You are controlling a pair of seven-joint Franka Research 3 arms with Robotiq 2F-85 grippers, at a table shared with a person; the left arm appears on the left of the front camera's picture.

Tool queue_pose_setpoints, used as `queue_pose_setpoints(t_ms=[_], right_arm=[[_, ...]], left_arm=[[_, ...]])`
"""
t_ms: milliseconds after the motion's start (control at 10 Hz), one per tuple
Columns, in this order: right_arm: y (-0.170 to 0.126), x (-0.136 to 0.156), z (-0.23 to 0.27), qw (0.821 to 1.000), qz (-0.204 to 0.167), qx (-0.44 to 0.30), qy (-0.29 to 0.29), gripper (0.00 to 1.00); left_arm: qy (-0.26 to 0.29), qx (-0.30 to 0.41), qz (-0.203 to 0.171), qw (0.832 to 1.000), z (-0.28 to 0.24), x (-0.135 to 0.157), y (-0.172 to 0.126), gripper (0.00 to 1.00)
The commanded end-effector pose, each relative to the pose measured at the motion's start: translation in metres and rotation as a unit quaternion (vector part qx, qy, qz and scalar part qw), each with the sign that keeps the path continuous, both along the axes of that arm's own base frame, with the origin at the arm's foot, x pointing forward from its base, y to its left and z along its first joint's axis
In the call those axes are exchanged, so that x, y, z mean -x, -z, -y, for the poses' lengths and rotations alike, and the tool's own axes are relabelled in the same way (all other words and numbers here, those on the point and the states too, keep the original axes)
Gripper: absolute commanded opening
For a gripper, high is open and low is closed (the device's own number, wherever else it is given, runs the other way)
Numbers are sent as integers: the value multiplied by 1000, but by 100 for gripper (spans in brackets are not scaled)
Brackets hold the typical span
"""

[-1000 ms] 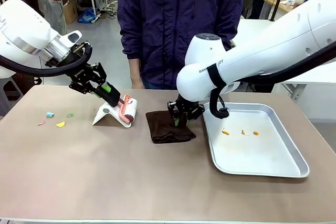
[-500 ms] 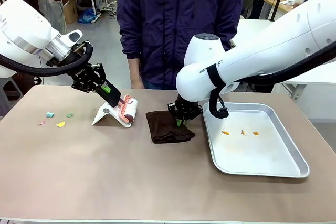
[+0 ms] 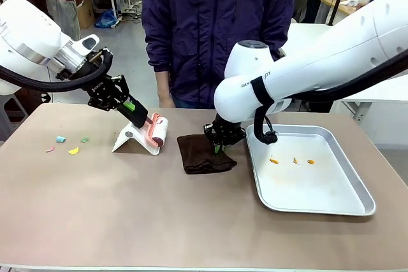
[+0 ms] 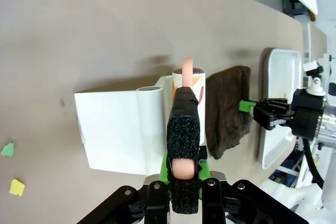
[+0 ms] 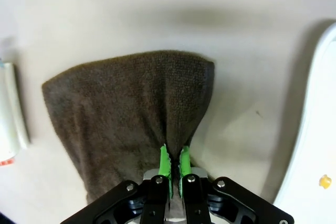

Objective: Clean the surface of the table.
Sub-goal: Hold the Lint Roller with your left hand and the towel with your right hand.

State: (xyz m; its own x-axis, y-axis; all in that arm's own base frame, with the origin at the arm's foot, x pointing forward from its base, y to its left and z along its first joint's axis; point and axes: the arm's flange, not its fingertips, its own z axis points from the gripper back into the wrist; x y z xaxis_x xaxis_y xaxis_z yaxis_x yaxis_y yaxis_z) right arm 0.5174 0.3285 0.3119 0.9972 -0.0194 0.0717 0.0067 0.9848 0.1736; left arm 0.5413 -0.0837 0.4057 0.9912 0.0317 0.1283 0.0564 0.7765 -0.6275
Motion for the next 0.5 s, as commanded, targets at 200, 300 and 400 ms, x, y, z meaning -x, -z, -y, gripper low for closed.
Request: queue_pose_setpoints(t_ms=[200, 300, 400], right_arm=[[-34, 6, 66, 976, -16, -219, -4, 0], [-40, 8, 82, 960, -26, -279, -8, 0], [-46, 11, 100, 940, -32, -340, -11, 0]], left_arm=[[17, 57, 37, 998, -10, 27, -17, 0], [18, 77, 31, 996, -15, 32, -22, 0], [7, 107, 22, 994, -24, 36, -28, 0]])
